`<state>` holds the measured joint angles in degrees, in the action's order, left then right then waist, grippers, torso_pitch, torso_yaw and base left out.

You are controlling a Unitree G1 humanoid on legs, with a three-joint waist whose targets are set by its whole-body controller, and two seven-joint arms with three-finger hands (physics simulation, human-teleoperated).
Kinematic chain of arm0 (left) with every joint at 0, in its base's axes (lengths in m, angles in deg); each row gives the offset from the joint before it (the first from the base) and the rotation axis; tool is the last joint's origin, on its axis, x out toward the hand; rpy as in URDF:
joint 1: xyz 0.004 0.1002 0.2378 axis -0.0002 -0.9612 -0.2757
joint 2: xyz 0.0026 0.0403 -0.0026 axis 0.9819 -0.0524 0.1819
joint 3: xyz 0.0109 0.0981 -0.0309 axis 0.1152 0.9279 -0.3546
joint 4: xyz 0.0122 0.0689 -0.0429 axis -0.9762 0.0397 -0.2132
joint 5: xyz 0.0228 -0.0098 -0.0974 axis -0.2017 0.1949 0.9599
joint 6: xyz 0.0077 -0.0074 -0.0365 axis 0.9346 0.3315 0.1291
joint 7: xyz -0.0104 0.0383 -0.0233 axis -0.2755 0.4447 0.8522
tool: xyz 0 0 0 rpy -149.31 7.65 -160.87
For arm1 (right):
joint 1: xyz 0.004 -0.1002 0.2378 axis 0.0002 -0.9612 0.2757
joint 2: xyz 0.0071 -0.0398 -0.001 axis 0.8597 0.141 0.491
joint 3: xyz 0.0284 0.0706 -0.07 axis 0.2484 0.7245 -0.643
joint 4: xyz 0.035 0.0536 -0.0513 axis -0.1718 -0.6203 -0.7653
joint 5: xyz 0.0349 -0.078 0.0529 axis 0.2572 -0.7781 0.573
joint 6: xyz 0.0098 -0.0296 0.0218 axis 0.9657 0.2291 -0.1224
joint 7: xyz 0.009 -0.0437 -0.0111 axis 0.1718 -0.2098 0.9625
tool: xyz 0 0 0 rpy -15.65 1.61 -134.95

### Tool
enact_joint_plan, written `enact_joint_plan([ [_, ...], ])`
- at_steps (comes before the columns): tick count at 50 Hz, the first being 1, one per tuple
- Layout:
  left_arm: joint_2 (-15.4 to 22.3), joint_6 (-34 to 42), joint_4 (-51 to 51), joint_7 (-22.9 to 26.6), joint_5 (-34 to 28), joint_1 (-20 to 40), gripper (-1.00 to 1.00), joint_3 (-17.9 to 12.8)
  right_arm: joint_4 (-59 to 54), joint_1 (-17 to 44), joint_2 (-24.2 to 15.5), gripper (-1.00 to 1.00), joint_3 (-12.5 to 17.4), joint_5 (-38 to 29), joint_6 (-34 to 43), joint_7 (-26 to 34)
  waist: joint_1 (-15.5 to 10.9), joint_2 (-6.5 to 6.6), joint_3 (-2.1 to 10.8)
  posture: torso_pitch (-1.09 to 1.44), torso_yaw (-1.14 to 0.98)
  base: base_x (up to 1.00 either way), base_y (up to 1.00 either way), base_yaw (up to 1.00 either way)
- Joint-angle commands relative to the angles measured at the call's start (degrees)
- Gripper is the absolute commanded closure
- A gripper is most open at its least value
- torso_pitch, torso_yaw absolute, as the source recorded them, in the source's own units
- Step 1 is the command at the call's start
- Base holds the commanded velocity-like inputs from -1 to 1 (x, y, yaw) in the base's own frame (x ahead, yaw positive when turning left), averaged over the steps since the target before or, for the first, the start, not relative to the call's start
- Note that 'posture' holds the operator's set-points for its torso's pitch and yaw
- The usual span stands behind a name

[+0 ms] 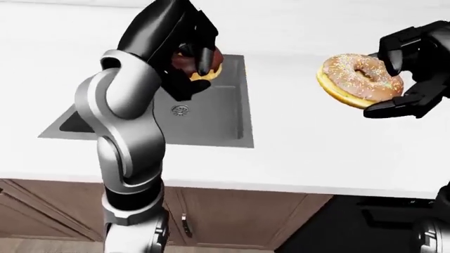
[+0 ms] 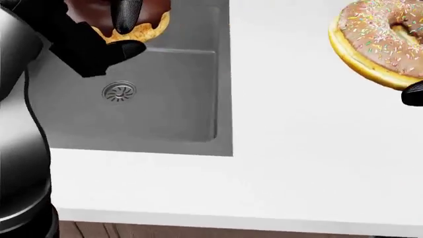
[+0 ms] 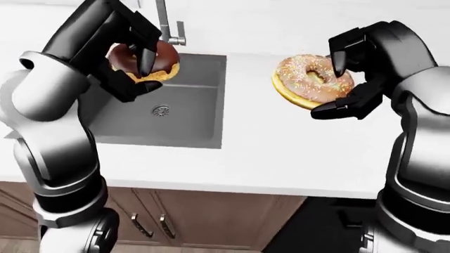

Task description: Move the dessert items from the plate to the tray.

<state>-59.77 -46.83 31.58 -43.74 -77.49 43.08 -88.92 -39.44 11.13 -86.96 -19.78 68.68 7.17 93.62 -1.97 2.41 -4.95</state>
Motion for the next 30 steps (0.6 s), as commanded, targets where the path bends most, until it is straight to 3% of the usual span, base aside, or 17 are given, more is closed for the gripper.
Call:
enact_joint_plan([
  [1,-0.2,-0.9,1.6,-1.1,-0.1,2.8,1.00,0.7,1.3,2.2,-2.1,1.00,2.8,-0.5,-0.8,-0.6,0.6,0.13,2.38,0.00,0.00,-0.02,-1.00,0.00],
  [4,-0.2,-0.6,1.9,-0.6,-0.3,3.1,1.00,0.8,1.6,2.5,-2.3,1.00,2.8,-0.4,-0.3,-0.3,0.0,-0.91,2.94,0.00,0.00,-0.02,-1.00,0.00],
  [7,-0.2,-0.7,1.8,-0.7,-0.3,3.0,1.00,0.8,1.7,2.7,-2.5,1.00,2.8,-0.3,-0.1,-0.2,-0.6,-3.80,2.09,0.00,0.00,-0.02,-1.00,0.00],
  [8,-0.3,-0.9,1.6,-1.0,-0.2,3.0,1.00,0.8,1.8,2.6,-2.5,1.00,2.9,-0.2,-0.1,-0.2,-0.7,-5.55,2.34,0.00,0.00,-0.02,-1.00,0.00],
  [9,-0.3,-0.9,1.6,-0.9,-0.2,2.9,1.00,0.8,1.7,2.4,-2.4,1.00,3.0,-0.2,-0.4,-0.3,-0.8,-8.77,3.36,0.00,0.00,-0.02,-1.00,0.00],
  [10,-0.2,-0.9,1.5,-1.0,-0.1,3.0,1.00,0.7,1.6,2.4,-2.5,1.00,3.0,-0.2,-0.6,-0.3,-1.1,-10.35,3.82,0.00,0.00,-0.02,-1.00,0.00],
  [11,-0.2,-1.1,1.4,-1.1,0.0,2.8,1.00,0.7,1.8,2.5,-2.6,1.00,3.1,-0.2,-0.4,-0.2,0.2,-8.28,1.40,0.00,0.00,-0.03,-1.00,0.00],
  [13,-0.1,-1.0,1.5,-1.1,0.0,2.9,1.00,0.6,2.1,2.8,-2.7,0.99,3.2,0.0,-0.5,-0.4,0.0,-7.58,1.91,0.00,0.00,-0.01,-0.33,0.00],
  [15,0.0,-1.0,1.4,-1.0,0.1,3.1,1.00,0.6,2.1,2.8,-2.9,0.99,3.0,0.0,-0.8,-0.5,0.1,-9.55,1.91,0.00,0.00,0.00,0.00,0.00],
  [19,0.3,-0.8,1.5,-0.8,0.2,3.3,1.00,0.4,2.0,3.2,-2.9,1.00,3.0,0.2,-0.4,-0.5,1.1,-8.28,0.97,0.00,0.00,-0.08,-0.12,0.00],
  [20,0.3,-0.8,1.6,-0.8,0.1,3.2,1.00,0.4,1.9,3.2,-3.0,1.00,3.0,0.3,-0.3,-0.6,1.5,-7.09,1.90,0.00,0.00,-0.41,-0.86,0.00],
  [23,0.2,-1.0,1.4,-1.1,0.3,2.9,1.00,0.5,1.9,3.0,-2.8,1.00,3.1,0.4,-0.3,-0.6,2.5,-4.49,1.24,0.00,0.00,-0.42,-0.95,0.00],
  [24,0.2,-0.9,1.6,-1.0,0.2,2.9,1.00,0.6,1.9,2.9,-2.9,1.00,3.0,0.5,-0.4,-0.7,2.7,-3.23,1.69,0.00,0.00,-0.41,-1.00,0.00],
  [25,0.2,-1.0,1.4,-1.2,0.3,2.8,1.00,0.5,1.9,2.9,-2.9,1.00,3.1,0.5,-0.5,-0.6,1.9,-0.40,2.71,0.00,0.00,-0.43,-1.00,0.00],
  [26,0.2,-1.1,1.4,-1.1,0.2,2.8,1.00,0.6,2.0,3.0,-3.1,1.00,3.1,0.5,-0.3,-0.5,1.8,-2.29,1.26,0.00,0.00,-0.41,-1.00,0.00],
  [28,0.2,-1.4,1.2,-1.5,0.4,2.5,1.00,0.6,2.2,2.7,-3.1,1.00,3.2,0.7,-0.4,-0.4,2.2,-1.64,3.67,0.00,0.00,-0.41,-1.00,0.00],
  [30,0.2,-1.3,1.3,-1.4,0.3,2.4,1.00,0.6,2.4,2.6,-3.2,1.00,3.3,0.8,-0.2,-0.3,2.7,-0.85,3.46,0.00,0.00,-0.39,-1.00,0.00],
])
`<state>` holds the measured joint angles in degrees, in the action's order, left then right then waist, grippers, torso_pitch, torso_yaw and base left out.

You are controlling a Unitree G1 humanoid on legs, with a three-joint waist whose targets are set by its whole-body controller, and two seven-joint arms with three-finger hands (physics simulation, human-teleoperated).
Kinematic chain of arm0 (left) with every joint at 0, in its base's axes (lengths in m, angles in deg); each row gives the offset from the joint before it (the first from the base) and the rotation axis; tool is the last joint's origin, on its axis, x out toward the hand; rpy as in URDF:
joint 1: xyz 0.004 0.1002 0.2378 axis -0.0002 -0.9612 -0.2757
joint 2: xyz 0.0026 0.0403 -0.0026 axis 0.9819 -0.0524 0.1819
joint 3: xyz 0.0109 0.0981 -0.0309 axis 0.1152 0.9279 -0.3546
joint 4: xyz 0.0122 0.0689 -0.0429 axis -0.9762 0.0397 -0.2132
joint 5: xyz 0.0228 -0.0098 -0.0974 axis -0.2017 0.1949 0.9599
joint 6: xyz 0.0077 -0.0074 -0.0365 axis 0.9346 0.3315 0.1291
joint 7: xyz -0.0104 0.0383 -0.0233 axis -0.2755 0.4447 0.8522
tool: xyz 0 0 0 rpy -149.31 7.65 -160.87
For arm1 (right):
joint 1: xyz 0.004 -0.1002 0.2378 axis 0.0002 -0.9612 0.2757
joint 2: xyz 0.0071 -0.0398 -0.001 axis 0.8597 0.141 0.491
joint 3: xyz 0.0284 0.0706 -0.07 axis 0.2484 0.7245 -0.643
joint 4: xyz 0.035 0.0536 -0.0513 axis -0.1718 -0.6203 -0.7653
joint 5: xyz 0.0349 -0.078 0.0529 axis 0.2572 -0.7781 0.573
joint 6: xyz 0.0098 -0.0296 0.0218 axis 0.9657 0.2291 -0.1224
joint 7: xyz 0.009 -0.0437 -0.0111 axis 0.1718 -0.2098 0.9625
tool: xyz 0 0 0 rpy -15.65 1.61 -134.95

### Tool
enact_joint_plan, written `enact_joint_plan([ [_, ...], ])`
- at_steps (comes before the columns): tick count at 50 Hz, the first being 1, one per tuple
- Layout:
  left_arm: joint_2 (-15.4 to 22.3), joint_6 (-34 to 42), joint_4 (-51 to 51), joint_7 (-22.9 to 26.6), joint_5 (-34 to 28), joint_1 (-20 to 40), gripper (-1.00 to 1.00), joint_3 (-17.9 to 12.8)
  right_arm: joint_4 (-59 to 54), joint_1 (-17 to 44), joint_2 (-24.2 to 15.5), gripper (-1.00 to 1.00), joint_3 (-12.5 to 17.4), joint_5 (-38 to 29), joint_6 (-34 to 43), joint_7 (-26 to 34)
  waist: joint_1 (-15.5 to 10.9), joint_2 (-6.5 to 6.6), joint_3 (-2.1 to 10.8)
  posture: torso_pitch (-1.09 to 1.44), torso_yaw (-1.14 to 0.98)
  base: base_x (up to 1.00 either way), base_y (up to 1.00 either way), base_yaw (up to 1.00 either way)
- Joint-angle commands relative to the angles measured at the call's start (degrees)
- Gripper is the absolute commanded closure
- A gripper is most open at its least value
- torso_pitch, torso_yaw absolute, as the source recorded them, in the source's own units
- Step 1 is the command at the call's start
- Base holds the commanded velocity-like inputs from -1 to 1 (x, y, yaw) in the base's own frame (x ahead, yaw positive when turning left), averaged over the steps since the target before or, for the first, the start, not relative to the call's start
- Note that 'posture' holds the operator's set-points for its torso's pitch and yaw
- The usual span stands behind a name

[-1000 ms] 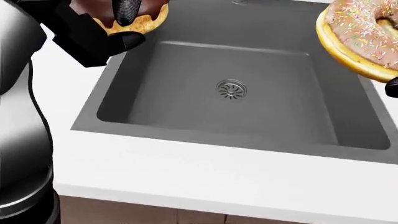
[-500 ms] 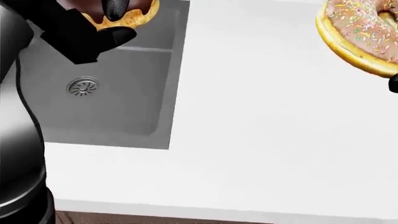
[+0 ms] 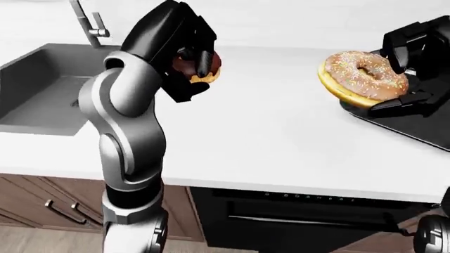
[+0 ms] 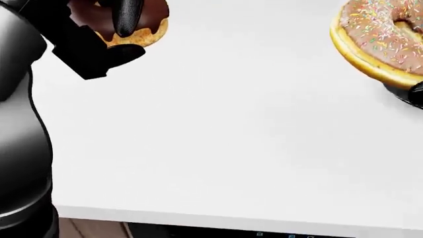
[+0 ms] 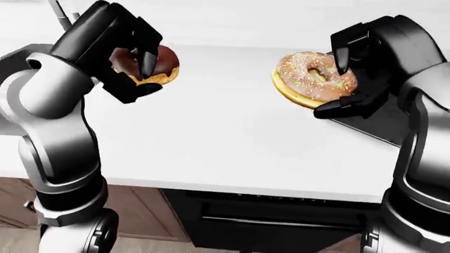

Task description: Move the dessert items from the plate to the tray.

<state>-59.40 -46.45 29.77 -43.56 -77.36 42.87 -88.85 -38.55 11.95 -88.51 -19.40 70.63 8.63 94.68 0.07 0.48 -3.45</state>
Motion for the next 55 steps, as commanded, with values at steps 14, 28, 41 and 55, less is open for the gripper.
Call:
enact_joint_plan([
  [14,-0.4,-1.8,3.1,-1.5,0.2,2.6,1.00,0.5,1.4,1.5,-1.8,1.00,2.7,-1.2,-3.0,-1.2,-0.2,-3.88,-0.56,0.00,0.00,-0.14,-0.61,0.00],
  [28,-0.2,-1.6,3.6,-1.1,0.0,2.3,1.00,0.5,2.0,1.9,-1.8,0.99,2.9,-0.7,-0.5,-0.5,0.4,-4.02,1.47,0.00,0.00,0.00,-0.30,-0.21],
  [41,1.1,-1.9,2.5,-1.1,1.0,3.5,1.00,-0.2,1.4,3.8,-2.2,1.00,1.3,-1.4,-1.6,-0.3,-0.6,-4.48,-0.92,0.00,0.00,0.00,0.00,-0.12],
  [55,1.7,-2.5,0.0,-2.2,1.5,5.1,1.00,-0.4,-0.2,4.9,-1.2,1.00,0.3,-4.0,-3.0,1.1,1.7,1.04,-0.04,0.00,0.00,0.36,0.23,0.00],
])
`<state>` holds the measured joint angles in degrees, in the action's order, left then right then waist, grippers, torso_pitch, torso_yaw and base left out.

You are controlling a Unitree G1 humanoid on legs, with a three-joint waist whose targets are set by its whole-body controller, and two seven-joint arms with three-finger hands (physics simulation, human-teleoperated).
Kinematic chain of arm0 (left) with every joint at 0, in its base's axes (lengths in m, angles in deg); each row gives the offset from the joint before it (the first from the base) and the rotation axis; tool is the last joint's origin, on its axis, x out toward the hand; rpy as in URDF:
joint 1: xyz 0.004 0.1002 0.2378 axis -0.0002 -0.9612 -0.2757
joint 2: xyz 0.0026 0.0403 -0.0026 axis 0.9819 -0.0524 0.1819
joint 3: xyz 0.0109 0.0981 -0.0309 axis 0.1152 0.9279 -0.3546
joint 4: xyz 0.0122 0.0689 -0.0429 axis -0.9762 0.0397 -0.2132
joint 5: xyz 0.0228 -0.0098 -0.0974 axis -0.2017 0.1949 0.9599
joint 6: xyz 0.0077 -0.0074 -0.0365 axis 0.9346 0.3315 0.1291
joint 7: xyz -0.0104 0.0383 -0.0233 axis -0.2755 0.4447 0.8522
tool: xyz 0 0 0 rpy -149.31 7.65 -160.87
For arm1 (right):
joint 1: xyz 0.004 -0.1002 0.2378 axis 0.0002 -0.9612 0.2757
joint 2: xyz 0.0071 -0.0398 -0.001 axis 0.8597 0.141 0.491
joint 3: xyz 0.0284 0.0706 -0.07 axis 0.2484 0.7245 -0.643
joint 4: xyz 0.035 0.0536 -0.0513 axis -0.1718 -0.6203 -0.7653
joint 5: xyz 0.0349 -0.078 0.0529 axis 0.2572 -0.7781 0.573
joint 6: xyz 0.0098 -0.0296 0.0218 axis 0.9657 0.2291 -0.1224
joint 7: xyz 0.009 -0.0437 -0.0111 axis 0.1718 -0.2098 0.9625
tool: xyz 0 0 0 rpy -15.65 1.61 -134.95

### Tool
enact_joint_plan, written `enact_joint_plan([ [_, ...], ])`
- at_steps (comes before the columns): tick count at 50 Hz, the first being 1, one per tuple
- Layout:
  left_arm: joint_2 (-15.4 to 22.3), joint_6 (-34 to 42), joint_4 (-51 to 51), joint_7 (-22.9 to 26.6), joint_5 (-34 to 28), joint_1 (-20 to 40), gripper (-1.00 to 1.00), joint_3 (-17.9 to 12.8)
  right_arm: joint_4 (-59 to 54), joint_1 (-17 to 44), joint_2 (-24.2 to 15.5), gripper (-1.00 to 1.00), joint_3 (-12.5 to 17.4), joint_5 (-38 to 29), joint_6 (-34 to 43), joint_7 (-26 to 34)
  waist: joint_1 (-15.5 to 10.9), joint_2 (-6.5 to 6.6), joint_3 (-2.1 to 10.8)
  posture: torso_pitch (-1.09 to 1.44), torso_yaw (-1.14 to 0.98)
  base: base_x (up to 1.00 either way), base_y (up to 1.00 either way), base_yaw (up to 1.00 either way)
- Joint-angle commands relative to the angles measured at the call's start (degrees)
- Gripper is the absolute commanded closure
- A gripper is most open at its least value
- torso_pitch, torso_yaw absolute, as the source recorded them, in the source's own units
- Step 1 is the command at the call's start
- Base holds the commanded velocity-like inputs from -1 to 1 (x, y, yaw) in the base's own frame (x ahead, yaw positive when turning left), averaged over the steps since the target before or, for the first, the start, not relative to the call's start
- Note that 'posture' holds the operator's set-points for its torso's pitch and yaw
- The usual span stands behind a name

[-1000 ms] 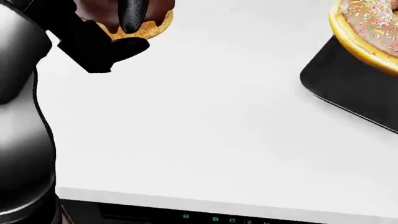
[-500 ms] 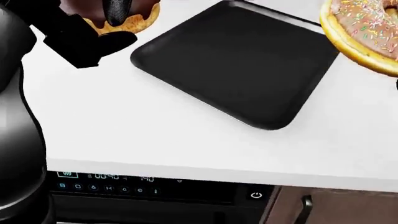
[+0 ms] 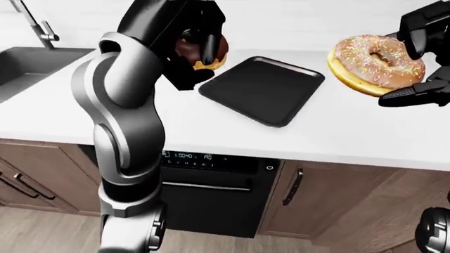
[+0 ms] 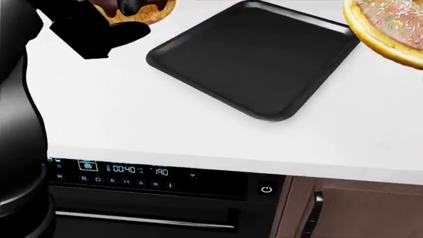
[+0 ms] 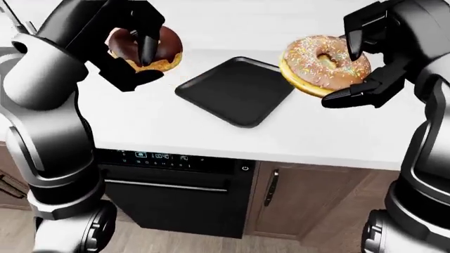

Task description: Move the dessert items from the plate to the tray.

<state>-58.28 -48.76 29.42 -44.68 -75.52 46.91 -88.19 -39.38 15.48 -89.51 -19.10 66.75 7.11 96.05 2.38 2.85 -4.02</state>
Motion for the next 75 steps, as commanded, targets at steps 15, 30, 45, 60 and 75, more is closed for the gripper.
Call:
enact_joint_plan([
  [15,0.9,0.3,0.4,-0.6,-0.3,2.0,1.00,-0.9,1.6,0.9,0.3,1.00,1.4,-0.5,-0.3,0.2,-1.2,-1.05,2.01,0.00,0.00,0.55,0.00,0.00],
  [30,1.2,0.8,0.4,1.0,-0.5,4.1,1.00,-1.1,1.9,1.1,-1.6,1.00,1.0,1.5,0.9,-0.2,-1.5,-5.56,0.44,0.00,0.00,0.00,-0.07,-0.63],
  [45,1.3,1.0,0.1,1.8,-0.9,5.6,1.00,-0.9,2.0,2.0,-2.9,1.00,2.0,2.7,2.7,-0.3,-1.9,-2.29,2.56,0.00,0.00,0.00,-0.02,-0.44],
  [60,-1.1,1.2,1.3,3.0,-3.0,5.4,1.00,0.7,1.5,2.0,-3.8,0.98,2.2,3.1,1.8,-0.1,-3.2,-6.14,0.67,0.00,0.00,0.00,0.00,-0.27],
  [75,-14.6,-1.7,-1.3,-0.2,-9.8,2.2,1.00,7.2,-2.0,-0.6,-7.2,0.98,4.7,2.3,1.9,-1.7,-5.2,-6.67,1.95,0.00,0.00,0.00,0.00,0.00],
])
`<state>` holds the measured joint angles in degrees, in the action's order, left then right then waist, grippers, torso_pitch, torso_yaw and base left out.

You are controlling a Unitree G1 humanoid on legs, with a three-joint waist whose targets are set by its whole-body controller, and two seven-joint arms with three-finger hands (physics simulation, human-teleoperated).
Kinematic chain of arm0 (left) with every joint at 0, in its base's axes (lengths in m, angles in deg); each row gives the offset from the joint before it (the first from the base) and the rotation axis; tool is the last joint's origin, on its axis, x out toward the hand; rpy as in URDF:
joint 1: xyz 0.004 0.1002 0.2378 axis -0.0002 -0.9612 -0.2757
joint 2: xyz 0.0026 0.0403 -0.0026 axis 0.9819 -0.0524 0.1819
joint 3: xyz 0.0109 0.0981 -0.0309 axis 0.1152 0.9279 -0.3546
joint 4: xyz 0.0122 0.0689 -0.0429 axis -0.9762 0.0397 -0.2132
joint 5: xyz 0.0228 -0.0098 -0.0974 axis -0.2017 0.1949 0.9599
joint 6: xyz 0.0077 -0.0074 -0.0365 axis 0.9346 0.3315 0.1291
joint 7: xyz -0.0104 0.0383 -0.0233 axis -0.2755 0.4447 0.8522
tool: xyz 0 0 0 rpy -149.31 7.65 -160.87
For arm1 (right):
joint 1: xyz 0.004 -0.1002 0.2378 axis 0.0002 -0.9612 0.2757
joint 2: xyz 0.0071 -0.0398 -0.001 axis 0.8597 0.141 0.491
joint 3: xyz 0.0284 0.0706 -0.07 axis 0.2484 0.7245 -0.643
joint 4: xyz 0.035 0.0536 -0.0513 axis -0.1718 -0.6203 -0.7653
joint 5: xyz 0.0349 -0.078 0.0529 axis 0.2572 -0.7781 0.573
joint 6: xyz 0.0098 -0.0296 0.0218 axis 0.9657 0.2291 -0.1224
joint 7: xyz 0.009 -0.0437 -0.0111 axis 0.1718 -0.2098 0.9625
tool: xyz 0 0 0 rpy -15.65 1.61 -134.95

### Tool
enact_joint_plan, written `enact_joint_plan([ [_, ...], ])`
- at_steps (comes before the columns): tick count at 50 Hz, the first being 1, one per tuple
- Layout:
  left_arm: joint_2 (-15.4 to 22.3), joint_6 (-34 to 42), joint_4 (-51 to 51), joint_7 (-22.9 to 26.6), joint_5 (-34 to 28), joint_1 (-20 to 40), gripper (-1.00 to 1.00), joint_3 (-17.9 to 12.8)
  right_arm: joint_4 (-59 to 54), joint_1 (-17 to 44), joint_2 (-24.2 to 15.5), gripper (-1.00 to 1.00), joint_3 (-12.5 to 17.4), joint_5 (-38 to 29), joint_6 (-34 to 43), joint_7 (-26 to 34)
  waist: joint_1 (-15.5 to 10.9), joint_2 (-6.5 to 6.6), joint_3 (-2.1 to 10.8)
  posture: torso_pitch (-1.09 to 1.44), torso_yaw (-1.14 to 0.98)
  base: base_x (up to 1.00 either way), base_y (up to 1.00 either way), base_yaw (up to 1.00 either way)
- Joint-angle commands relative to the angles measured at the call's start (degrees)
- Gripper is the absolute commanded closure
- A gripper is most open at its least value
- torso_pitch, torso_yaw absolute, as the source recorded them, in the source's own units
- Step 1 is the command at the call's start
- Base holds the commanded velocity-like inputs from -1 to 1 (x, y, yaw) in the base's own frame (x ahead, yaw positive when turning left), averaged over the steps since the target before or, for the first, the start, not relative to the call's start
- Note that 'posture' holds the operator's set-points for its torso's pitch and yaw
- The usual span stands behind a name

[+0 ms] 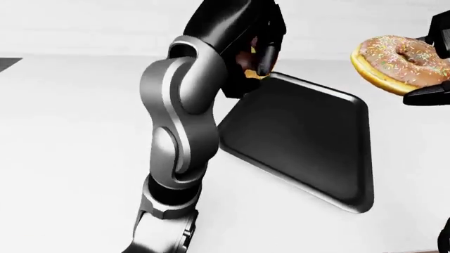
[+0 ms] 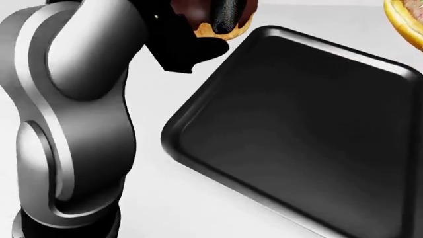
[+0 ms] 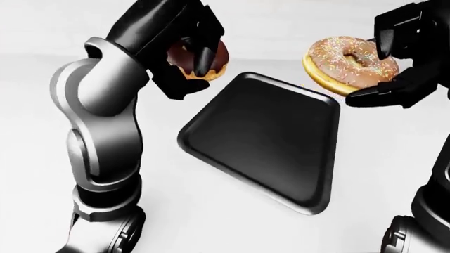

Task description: Move the dessert items from the plate to the tray.

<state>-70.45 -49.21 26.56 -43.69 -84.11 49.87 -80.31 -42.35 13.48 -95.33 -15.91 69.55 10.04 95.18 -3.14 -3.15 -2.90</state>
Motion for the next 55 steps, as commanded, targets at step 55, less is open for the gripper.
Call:
enact_joint_plan([
  [55,-14.0,-9.8,-23.1,-6.8,6.1,-7.6,0.77,4.0,-2.3,-0.6,-2.6,0.98,2.3,2.1,-3.2,-3.5,0.5,-1.85,2.23,0.00,0.00,0.00,0.00,0.00],
])
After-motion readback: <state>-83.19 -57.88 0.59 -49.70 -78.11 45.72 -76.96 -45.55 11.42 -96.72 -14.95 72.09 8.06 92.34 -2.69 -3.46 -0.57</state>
